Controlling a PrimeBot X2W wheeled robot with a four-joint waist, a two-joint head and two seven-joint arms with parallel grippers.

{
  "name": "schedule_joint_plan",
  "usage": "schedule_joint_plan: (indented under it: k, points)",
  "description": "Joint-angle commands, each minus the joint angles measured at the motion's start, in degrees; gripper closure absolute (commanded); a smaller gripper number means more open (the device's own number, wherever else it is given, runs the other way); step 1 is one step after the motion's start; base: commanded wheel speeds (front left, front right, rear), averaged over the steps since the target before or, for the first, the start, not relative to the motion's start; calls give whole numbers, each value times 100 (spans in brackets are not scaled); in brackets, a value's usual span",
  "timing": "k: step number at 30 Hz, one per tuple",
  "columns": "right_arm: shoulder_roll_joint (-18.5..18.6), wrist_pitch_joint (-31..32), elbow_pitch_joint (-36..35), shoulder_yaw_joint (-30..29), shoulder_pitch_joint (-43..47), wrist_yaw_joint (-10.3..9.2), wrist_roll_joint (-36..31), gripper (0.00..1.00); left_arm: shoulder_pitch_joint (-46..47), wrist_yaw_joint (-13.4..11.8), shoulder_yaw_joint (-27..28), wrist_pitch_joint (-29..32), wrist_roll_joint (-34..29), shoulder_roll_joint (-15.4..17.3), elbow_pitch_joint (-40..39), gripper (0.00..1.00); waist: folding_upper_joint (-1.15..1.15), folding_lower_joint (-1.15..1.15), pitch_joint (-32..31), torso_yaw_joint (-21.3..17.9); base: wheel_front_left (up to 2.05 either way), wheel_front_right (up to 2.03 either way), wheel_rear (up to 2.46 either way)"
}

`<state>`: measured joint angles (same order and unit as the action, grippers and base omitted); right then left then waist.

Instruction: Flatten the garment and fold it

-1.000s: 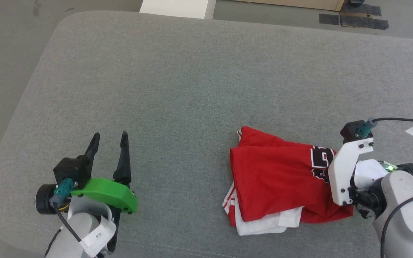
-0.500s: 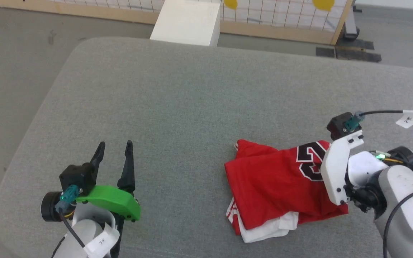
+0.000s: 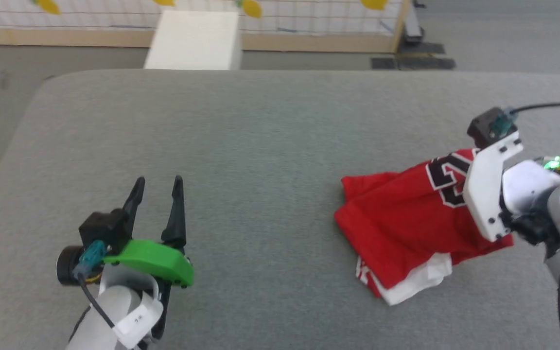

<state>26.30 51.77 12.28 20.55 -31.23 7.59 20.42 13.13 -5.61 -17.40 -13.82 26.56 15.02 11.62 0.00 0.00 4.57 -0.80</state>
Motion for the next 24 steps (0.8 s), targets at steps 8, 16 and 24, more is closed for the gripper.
schedule_joint_plan:
  k: [8,16,24]
  points:
    - [241,-461,519,-70,-655,-10,28,100,521,-29,-47,184,-184,184,-163,0,0,0,1239,-1869,0,0,0]
    - [383,-1010,1205,-486,-1075,-10,-125,100,905,-45,-111,425,-327,347,-321,0,0,0,1783,-2241,0,0,0]
    - [785,-1523,1895,-1199,-1423,-10,-397,100,1237,-205,-44,770,-547,673,-831,0,0,0,2544,-1991,0,0,0]
